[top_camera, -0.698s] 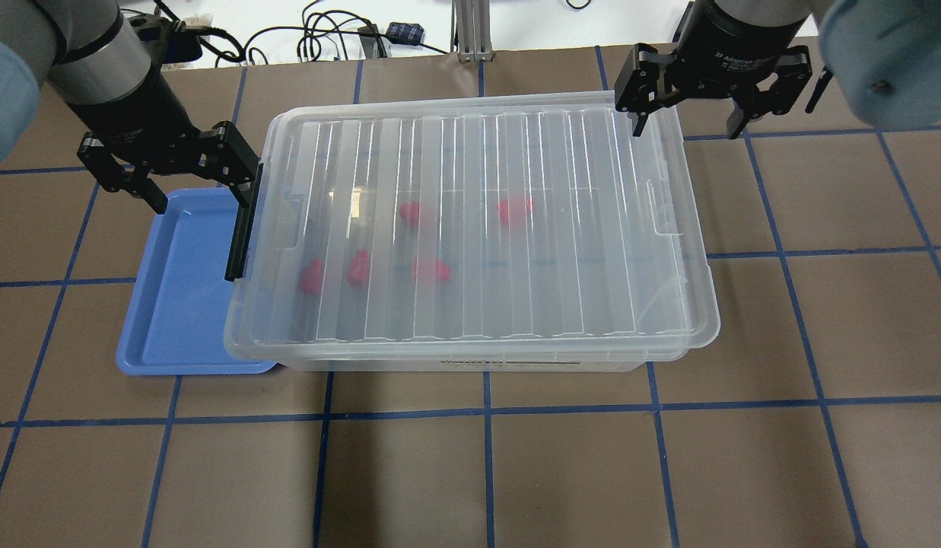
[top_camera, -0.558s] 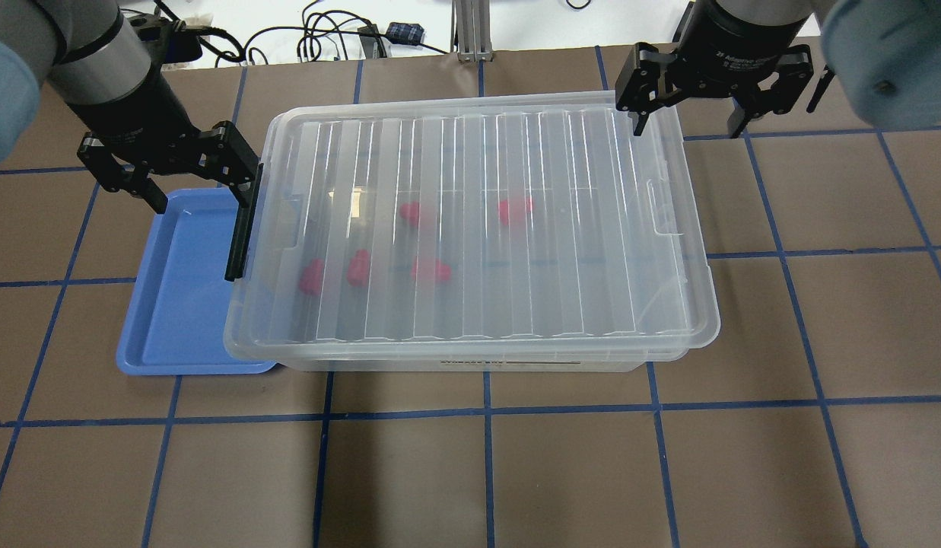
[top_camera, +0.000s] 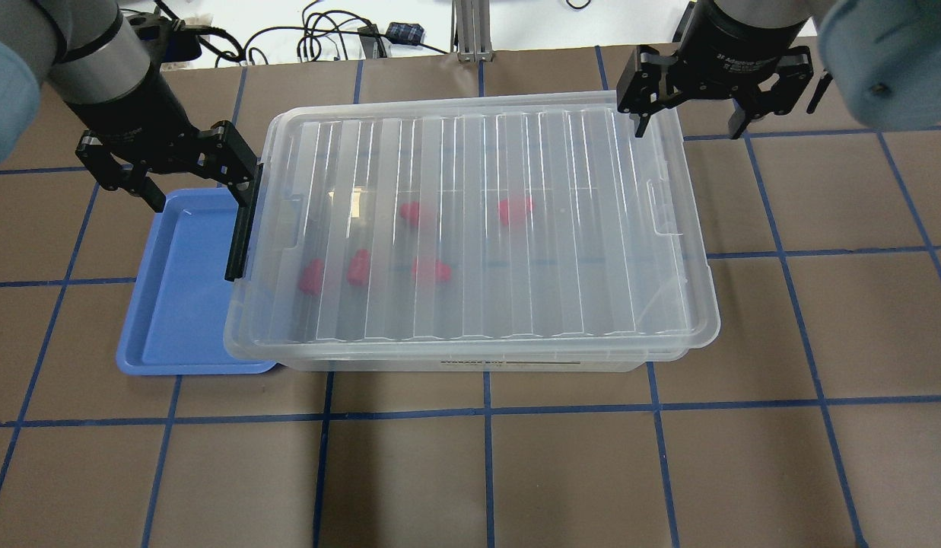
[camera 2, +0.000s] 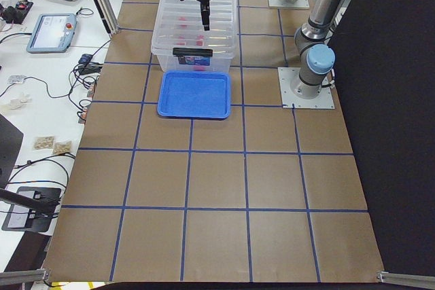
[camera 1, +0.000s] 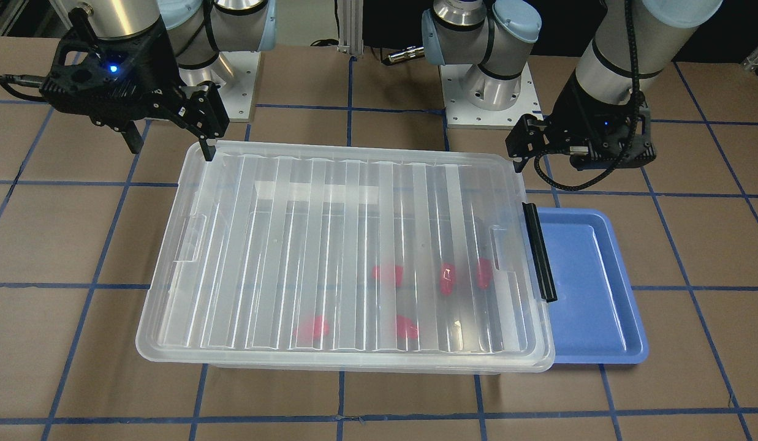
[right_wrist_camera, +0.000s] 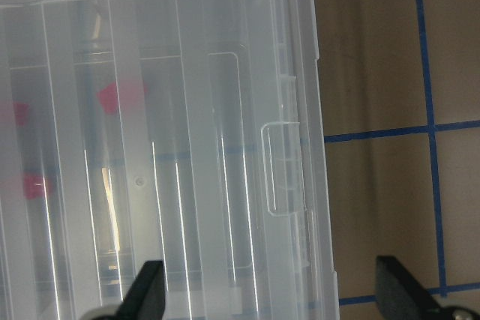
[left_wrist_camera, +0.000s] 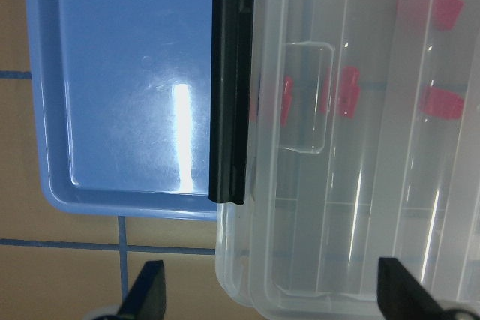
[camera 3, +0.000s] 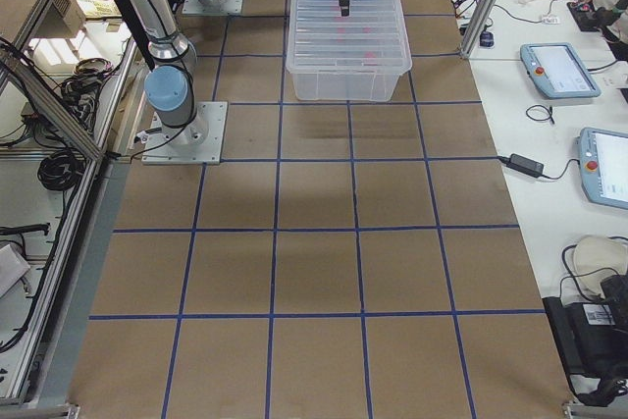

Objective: Place red block in blue tray from box

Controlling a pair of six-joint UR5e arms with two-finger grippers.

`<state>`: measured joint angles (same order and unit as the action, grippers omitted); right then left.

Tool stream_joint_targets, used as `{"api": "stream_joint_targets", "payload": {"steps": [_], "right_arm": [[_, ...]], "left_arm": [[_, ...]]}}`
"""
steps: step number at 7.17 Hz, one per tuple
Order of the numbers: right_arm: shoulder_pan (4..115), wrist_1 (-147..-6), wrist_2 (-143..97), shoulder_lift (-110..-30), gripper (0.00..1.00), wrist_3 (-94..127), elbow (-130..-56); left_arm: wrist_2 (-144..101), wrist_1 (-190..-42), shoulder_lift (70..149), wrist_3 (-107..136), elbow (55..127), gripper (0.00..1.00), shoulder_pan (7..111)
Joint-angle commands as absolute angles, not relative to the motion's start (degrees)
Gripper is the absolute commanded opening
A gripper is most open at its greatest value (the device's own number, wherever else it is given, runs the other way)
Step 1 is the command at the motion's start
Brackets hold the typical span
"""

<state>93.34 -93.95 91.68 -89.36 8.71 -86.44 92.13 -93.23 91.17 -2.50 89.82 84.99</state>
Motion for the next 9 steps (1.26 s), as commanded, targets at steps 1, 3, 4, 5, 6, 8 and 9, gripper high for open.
{"api": "stream_joint_targets", "payload": {"steps": [1,3,4,5,6,8,9], "right_arm": [[89.4,-93.2,91.1,-88.9,1.0,7.4,-87.4],[88.2,-97.3,91.1,-86.0,1.0,4.5,-93.6],[87.9,-102.3,91.1,-84.8,1.0,1.3,-97.1],[86.3,-108.0,91.3,-83.2,1.0,-2.7,-100.3],[84.7,-111.2,91.1,-82.4,1.0,-3.2,-102.0],[84.4,-113.8,91.1,-82.0,1.0,-5.5,-104.1],[84.4,-114.3,91.1,-82.0,1.0,-6.3,-104.2]], "left_arm": [[92.2,-93.2,91.3,-2.5,89.9,1.0,85.0],[92.3,-93.3,91.1,-2.7,89.9,1.0,85.0],[92.3,-93.3,91.2,-2.8,90.1,1.0,85.0],[92.3,-93.2,91.2,-3.0,90.1,1.0,85.0],[92.4,-93.3,91.1,-3.0,90.2,1.0,85.0],[92.4,-93.3,91.1,-3.0,90.4,1.0,85.0],[92.4,-93.3,91.1,-3.0,90.4,1.0,85.0]]}}
